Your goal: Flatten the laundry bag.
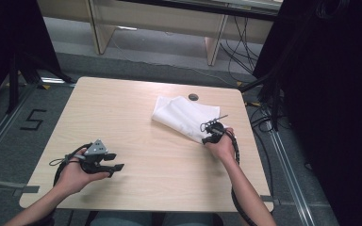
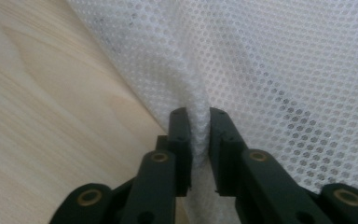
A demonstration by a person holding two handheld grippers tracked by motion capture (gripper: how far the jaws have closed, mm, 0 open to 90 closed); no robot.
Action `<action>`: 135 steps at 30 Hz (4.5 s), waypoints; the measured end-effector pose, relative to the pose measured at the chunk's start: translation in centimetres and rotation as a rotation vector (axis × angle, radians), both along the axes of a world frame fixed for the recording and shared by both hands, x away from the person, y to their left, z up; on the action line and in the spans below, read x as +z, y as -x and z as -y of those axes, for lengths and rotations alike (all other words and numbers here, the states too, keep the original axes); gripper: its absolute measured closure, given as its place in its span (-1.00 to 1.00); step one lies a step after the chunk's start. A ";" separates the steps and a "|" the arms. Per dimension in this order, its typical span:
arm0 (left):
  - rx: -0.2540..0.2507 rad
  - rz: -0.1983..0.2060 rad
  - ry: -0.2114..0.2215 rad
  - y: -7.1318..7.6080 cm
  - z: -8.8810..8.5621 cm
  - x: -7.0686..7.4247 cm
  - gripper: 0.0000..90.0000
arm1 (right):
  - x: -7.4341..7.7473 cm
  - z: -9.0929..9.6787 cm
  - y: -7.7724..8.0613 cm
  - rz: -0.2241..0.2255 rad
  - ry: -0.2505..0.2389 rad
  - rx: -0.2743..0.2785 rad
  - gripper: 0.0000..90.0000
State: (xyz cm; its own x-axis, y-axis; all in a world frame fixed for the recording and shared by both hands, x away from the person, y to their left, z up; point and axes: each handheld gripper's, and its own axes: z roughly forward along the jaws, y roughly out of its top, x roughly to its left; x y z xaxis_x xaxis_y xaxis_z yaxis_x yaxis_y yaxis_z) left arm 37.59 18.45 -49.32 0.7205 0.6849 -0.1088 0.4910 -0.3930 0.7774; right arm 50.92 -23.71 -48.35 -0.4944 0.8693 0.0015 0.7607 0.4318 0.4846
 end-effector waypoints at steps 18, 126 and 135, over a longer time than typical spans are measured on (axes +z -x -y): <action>-0.025 0.010 -0.013 0.1 0.1 0.1 0.01 | 0.8 -0.6 3.0 0.008 0.017 0.131 0.98; -0.360 -0.083 -0.170 -1.8 14.5 0.4 0.95 | 5.2 -2.3 3.2 0.022 -0.027 0.227 1.00; -0.350 -0.086 -0.195 -2.8 14.5 0.4 1.00 | 7.1 -2.4 3.8 0.051 -0.034 0.208 1.00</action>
